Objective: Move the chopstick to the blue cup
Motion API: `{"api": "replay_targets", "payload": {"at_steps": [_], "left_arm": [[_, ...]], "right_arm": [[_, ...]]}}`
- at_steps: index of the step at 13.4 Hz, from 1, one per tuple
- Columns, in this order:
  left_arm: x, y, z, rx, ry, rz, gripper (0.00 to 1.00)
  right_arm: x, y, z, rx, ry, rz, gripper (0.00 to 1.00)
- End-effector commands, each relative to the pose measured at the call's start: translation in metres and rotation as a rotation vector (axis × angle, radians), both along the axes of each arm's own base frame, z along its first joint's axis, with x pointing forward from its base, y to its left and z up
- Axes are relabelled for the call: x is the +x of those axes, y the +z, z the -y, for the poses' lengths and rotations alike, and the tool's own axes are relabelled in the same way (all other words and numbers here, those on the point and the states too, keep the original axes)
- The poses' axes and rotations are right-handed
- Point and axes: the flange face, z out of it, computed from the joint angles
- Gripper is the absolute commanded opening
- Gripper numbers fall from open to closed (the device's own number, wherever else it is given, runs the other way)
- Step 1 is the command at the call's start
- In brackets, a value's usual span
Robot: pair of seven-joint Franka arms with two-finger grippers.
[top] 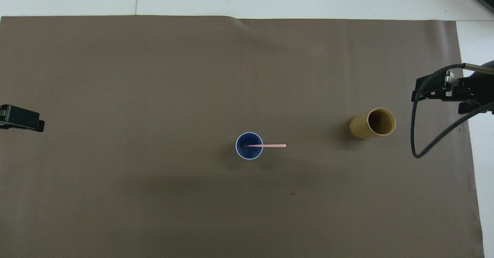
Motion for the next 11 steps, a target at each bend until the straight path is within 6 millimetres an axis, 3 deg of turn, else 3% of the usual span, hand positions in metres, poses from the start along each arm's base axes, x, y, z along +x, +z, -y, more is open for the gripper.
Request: {"api": "replay_targets", "payload": {"at_steps": [1, 11], "left_arm": [[-0.0038, 0.0025, -0.0031, 0.001, 0.002, 0.013, 1.00], [-0.0038, 0.0025, -0.0031, 0.001, 0.002, 0.013, 1.00]], "right_arm": [[-0.0206, -0.0061, 0.0055, 0.008, 0.055, -0.025, 1.00], [-0.0223, -0.0093, 0.0049, 0.012, 0.090, -0.026, 1.00]]}}
